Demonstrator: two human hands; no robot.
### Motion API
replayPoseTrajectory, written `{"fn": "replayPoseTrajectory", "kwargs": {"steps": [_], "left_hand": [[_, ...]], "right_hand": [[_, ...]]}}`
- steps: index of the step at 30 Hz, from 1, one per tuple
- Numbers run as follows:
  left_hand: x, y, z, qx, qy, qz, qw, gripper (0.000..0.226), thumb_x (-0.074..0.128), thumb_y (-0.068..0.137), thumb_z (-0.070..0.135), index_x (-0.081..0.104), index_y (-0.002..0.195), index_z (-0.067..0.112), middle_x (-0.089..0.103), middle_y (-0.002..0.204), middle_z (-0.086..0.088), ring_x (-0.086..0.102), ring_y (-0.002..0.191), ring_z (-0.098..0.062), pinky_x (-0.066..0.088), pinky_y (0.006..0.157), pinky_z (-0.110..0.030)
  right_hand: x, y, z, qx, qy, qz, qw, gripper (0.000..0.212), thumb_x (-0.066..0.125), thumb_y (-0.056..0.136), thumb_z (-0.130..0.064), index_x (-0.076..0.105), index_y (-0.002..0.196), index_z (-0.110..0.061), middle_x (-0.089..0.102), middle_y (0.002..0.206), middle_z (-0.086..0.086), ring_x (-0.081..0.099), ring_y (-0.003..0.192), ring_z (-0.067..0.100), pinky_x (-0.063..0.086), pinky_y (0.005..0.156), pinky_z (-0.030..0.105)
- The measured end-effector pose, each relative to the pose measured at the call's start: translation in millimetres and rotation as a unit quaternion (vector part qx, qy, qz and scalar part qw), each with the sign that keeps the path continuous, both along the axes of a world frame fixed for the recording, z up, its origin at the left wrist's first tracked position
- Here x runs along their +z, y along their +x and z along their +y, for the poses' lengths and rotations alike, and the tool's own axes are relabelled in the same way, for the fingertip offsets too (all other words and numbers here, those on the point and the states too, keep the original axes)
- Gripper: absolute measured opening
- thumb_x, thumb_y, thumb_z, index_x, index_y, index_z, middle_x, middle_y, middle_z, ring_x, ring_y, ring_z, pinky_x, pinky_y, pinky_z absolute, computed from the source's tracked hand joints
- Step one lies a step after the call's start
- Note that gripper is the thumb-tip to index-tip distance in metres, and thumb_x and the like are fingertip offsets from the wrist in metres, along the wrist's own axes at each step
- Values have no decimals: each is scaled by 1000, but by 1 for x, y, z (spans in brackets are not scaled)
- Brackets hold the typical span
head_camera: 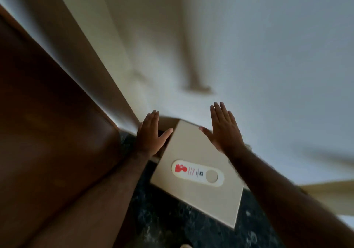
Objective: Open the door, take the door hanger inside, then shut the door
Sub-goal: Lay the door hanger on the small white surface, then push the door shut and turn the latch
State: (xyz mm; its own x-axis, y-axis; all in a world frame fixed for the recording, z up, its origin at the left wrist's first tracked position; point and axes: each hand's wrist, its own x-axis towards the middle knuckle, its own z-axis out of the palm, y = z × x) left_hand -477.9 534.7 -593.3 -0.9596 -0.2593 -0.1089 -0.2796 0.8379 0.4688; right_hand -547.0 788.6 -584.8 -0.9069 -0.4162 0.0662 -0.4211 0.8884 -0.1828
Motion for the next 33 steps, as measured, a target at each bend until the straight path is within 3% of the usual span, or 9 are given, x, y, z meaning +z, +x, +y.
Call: {"fn": "replayPoseTrajectory", "kwargs": {"steps": [7,15,18,22,27,29,33], "left_hand": [[223,-26,-18,-29,-104,166,980,90,47,102,65,14,170,14,10,179,-1,6,166,-18,7,135,-50],[461,5,-24,-21,-195,329,923,98,24,96,75,16,169,11,14,178,-5,11,166,-21,14,134,-52],[532,27,-27,-4,-240,395,887,96,34,97,73,26,167,7,23,175,-8,20,164,-25,20,132,-56],[598,55,-34,13,-289,416,862,93,44,102,69,22,167,7,18,177,-8,18,165,-25,20,131,-58],[645,94,-39,20,-338,419,842,99,27,97,77,19,168,8,13,178,-6,13,166,-23,17,132,-58],[661,128,-55,48,-397,410,820,100,21,97,78,15,169,9,9,178,-6,9,166,-23,14,133,-57],[687,171,-53,74,-485,331,806,104,6,95,82,6,169,9,0,179,-8,0,167,-24,7,134,-58]], "right_hand": [[228,-31,-16,55,-38,174,982,88,42,103,-61,30,160,4,25,171,20,15,161,33,25,128,53],[473,-13,-21,79,-68,346,932,88,48,104,-60,27,162,2,23,172,18,15,161,31,22,129,52],[540,7,-20,93,-93,405,905,87,51,103,-57,30,160,4,26,170,20,19,160,33,23,128,53],[599,34,-24,116,-98,450,880,87,53,103,-57,29,161,4,25,171,19,18,160,33,22,128,54],[636,64,-45,160,-108,462,866,90,41,103,-62,25,162,3,21,172,19,15,161,32,22,128,54],[640,87,-70,212,-124,449,859,92,36,103,-66,22,164,1,17,174,17,10,162,30,20,129,53],[623,99,-87,301,-120,430,843,97,33,101,-74,14,166,-3,9,176,12,1,163,25,16,131,50]]}}
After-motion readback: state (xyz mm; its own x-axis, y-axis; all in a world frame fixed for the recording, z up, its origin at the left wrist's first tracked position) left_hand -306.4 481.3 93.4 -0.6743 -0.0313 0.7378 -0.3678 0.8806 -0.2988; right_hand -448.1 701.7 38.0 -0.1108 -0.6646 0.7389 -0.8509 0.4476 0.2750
